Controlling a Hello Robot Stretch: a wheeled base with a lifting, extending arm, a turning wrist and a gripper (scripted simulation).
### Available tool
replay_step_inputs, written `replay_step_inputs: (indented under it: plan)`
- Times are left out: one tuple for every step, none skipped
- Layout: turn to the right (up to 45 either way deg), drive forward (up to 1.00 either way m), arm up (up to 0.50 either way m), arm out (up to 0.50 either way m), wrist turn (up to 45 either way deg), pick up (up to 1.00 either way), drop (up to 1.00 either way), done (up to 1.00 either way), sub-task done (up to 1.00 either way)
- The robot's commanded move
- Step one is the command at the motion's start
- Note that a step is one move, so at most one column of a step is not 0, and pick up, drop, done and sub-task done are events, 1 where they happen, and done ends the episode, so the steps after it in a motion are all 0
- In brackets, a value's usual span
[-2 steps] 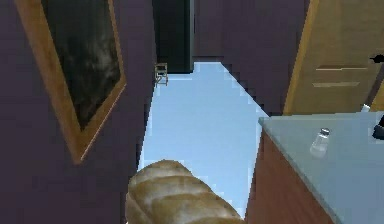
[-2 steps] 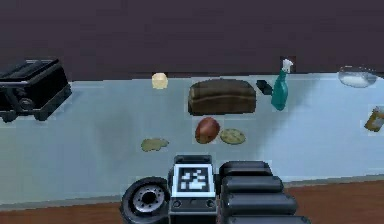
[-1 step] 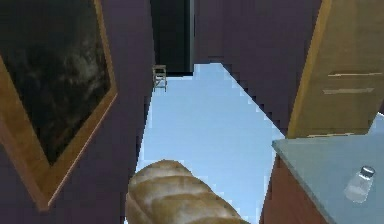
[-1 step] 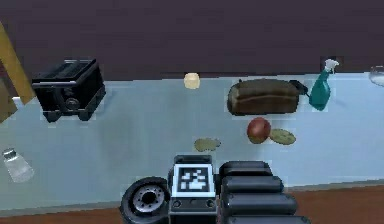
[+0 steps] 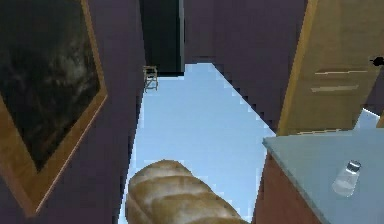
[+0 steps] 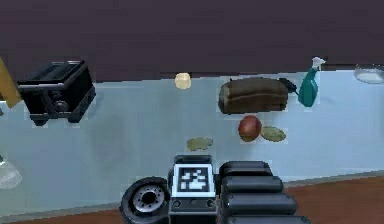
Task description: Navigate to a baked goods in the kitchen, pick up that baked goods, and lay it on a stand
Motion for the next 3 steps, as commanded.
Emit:
replay_step_inputs:
  plan:
    - [0.0, 0.90, 0.00, 0.00, 0.0, 0.00, 0.00, 0.00, 0.00]
    - [-3.0, 0.00, 0.00, 0.00, 0.0, 0.00, 0.00, 0.00, 0.00]
    - [0.0, 0.15, 0.00, 0.00, 0.0, 0.00, 0.00, 0.00, 0.00]
